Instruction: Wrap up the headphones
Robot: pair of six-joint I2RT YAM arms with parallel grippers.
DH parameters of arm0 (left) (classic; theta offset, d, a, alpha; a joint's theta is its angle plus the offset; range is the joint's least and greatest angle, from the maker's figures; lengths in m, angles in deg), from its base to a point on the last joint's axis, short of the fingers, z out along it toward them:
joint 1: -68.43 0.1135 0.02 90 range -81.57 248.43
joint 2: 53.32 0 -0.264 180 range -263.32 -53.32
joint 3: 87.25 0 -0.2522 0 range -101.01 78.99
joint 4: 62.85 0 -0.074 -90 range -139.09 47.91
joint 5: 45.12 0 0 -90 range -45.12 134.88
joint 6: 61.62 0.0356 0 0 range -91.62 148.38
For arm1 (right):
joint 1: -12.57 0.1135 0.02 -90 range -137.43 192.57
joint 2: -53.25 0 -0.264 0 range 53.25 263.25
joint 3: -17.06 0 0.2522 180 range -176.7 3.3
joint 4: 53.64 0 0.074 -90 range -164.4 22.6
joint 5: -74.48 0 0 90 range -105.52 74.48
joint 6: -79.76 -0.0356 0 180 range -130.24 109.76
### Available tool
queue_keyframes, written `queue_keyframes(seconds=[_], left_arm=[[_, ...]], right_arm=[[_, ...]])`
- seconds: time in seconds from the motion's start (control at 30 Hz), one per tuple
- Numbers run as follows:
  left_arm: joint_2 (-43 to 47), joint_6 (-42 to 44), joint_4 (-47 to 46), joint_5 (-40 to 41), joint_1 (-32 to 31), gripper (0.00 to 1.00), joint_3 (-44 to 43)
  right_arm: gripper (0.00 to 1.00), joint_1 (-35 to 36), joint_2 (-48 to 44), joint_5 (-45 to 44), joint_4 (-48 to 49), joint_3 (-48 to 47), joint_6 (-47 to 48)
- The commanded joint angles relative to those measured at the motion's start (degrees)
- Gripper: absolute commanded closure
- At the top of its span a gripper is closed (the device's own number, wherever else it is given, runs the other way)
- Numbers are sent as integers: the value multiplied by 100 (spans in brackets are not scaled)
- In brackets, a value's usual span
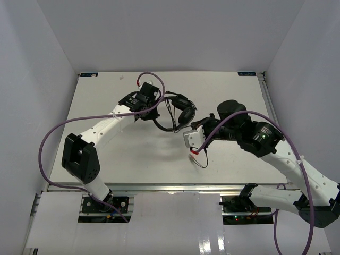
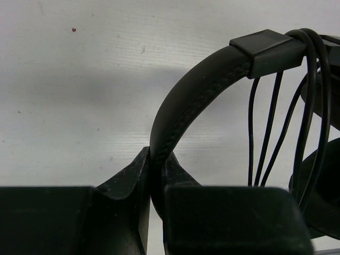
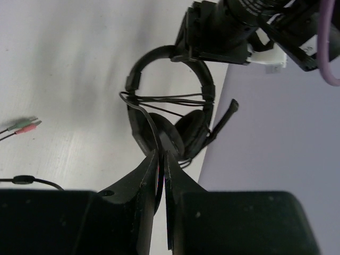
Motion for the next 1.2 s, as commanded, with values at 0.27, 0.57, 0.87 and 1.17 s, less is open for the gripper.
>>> queue_keyframes(seconds=[0.27,0.57,0.87,1.17], left_arm=[[369,943,-88,-414,-644,100,219],[740,1418,-166,-698,-1059,100,776],[1155,1874,-188,-647,-1063,100,1281],[1250,2145,-89,-780,-1126,100,1559]], right_arm=[[87,17,103,-1070,1793,208,195],[87,12,-64,-1560,2257,761,697],[87,-36,-229,-1654,2272,993,786],[86,-34,49,-1496,2255,665,773]])
